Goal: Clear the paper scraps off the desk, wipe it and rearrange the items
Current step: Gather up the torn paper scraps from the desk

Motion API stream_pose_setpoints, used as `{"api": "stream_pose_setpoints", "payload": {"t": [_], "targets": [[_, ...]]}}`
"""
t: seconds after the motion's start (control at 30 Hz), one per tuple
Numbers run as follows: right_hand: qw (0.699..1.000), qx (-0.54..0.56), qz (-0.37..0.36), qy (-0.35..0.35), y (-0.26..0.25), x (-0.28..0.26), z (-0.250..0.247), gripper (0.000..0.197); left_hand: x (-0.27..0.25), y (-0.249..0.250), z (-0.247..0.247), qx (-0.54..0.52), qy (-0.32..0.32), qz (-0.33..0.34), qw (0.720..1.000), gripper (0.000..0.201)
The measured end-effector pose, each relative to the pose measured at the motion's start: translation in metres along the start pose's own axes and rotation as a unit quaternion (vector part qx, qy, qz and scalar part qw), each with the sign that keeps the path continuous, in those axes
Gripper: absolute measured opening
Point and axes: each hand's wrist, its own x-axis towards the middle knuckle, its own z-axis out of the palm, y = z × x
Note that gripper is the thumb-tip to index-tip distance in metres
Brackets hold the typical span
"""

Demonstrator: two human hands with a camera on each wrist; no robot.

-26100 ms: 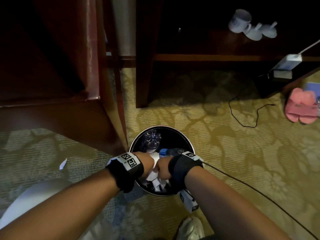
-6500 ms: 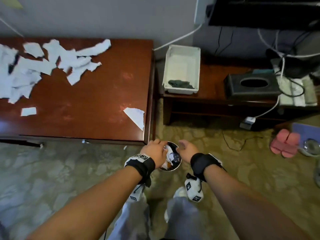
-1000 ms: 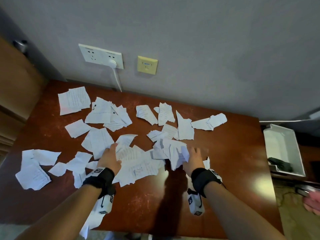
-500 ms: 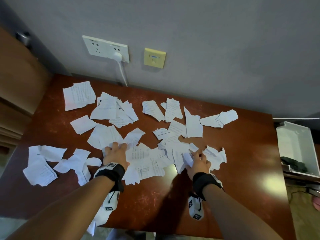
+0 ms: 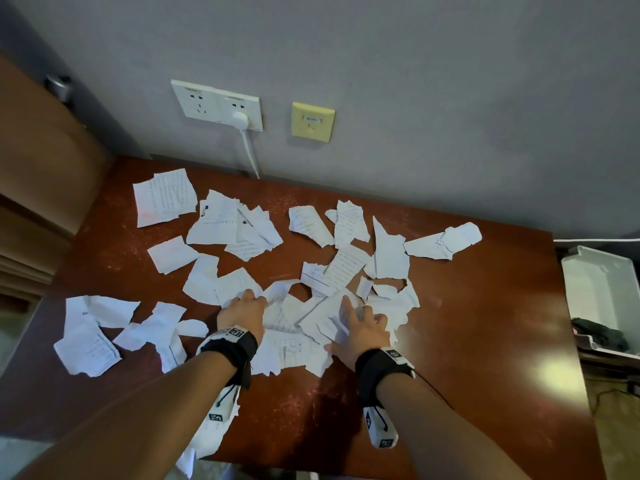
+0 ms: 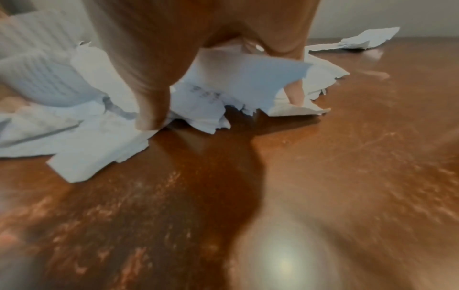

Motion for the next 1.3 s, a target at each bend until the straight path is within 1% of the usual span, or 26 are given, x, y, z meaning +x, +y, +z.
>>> {"api": "stream_pose_setpoints", "payload": {"t": [0.03, 0.13, 0.2, 0.23, 0.3, 0.4, 0.43, 0.47, 0.57, 0.63, 0.73, 0.83, 0.93, 1.03, 1.1, 1.17, 1.23, 1.3], "targets": [[1.0, 0.003, -0.006, 0.006, -0.001, 0.0, 0.001, 0.092, 0.001, 0.0, -0.002, 0.001, -0.004, 0.003, 1.0, 0.042], [0.999, 0.02, -0.034, 0.027, -0.004, 0.006, 0.004, 0.067, 0.0, 0.001, -0.009, -0.011, -0.036, 0.008, 0.999, 0.023], [0.999, -0.001, -0.047, 0.021, -0.005, 0.01, 0.005, 0.059, -0.003, 0.004, -0.014, -0.019, -0.046, 0.012, 0.999, 0.009], [0.998, -0.013, -0.055, 0.018, -0.005, 0.013, 0.005, 0.057, -0.006, 0.005, -0.016, -0.026, -0.042, 0.017, 0.999, 0.005], [0.997, -0.03, -0.072, 0.02, -0.003, 0.017, 0.002, 0.054, -0.013, 0.008, -0.02, -0.043, -0.032, 0.02, 0.998, 0.01], [0.994, -0.041, -0.095, 0.017, 0.005, 0.018, -0.001, 0.054, -0.025, 0.013, -0.029, -0.082, -0.019, 0.001, 0.996, 0.046], [0.994, -0.042, -0.102, 0.013, 0.008, 0.018, -0.002, 0.055, -0.03, 0.014, -0.034, -0.09, -0.013, -0.003, 0.996, 0.049], [0.993, -0.042, -0.108, 0.009, 0.011, 0.018, -0.002, 0.055, -0.035, 0.015, -0.04, -0.091, -0.007, -0.003, 0.996, 0.044], [0.992, -0.041, -0.117, 0.004, 0.018, 0.012, -0.006, 0.051, -0.053, 0.014, -0.057, -0.09, 0.007, 0.001, 0.996, 0.013], [0.993, -0.03, -0.116, 0.019, 0.023, 0.006, -0.014, 0.048, -0.066, 0.011, -0.066, -0.099, 0.028, -0.007, 0.995, 0.01], [0.991, -0.013, -0.124, 0.045, 0.028, -0.004, -0.03, 0.041, -0.084, 0.004, -0.073, -0.125, 0.056, -0.03, 0.99, 0.009], [0.986, 0.024, -0.149, 0.077, 0.028, -0.014, -0.049, 0.032, -0.103, 0.003, -0.072, -0.161, 0.077, -0.055, 0.982, 0.008], [0.976, 0.087, -0.181, 0.083, 0.028, -0.024, -0.068, 0.034, -0.118, 0.008, -0.065, -0.199, 0.08, -0.082, 0.973, 0.007], [0.969, 0.13, -0.186, 0.1, 0.027, -0.027, -0.08, 0.032, -0.127, 0.013, -0.051, -0.239, 0.087, -0.117, 0.96, 0.007], [0.964, 0.162, -0.184, 0.101, 0.028, -0.027, -0.08, 0.033, -0.128, 0.017, -0.042, -0.273, 0.099, -0.132, 0.948, 0.008], [0.963, 0.18, -0.172, 0.102, 0.033, -0.026, -0.078, 0.036, -0.126, 0.021, -0.032, -0.289, 0.094, -0.137, 0.943, 0.011], [0.968, 0.17, -0.152, 0.108, 0.043, -0.023, -0.075, 0.036, -0.123, 0.026, -0.02, -0.281, 0.074, -0.135, 0.947, 0.016], [0.976, 0.143, -0.122, 0.106, 0.057, -0.017, -0.07, 0.043, -0.114, 0.031, -0.012, -0.253, 0.048, -0.122, 0.959, 0.026]]}}
